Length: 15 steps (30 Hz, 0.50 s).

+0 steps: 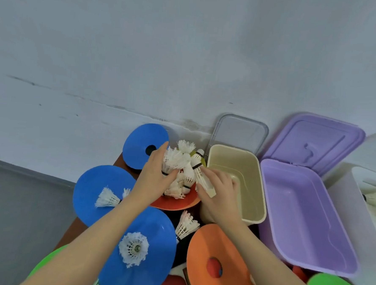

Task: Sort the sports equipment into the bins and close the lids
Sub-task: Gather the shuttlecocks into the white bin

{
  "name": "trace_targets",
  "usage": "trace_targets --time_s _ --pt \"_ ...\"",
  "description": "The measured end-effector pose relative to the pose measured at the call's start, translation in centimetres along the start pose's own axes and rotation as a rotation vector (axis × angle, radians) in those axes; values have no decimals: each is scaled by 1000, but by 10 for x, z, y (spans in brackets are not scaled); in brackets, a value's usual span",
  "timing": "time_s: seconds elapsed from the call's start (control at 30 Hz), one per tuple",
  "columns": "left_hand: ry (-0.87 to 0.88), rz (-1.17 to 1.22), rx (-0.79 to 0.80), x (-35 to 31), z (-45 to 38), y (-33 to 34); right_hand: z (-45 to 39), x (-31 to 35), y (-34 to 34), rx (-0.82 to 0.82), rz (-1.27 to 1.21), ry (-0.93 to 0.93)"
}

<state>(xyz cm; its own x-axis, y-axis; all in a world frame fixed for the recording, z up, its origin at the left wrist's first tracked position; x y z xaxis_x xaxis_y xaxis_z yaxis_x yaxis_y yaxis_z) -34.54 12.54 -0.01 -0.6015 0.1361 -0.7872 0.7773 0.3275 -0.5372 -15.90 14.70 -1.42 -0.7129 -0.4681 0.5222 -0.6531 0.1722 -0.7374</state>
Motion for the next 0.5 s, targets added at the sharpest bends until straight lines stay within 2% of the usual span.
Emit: trace_targets --time_s 0.2,0.5 --pt "105 -87 80 -54 -6 35 11 -43 -60 -85 -50 20" --pt "329 -322 146 -152 -10 147 37 -162 -187 -164 -9 21"
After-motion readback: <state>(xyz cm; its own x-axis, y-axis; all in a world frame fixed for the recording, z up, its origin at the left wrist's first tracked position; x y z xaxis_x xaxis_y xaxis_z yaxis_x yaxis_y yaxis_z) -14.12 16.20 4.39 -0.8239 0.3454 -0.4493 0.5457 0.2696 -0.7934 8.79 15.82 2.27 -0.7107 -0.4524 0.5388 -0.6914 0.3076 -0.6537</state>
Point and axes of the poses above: each hand's wrist, its own z-axis away from the middle knuckle, its own y-axis out of the palm, x = y × z, the point moved 2 cm from there along -z, towards the middle knuckle, and after that the axes turned 5 degrees about y, right-handed, at the moved point
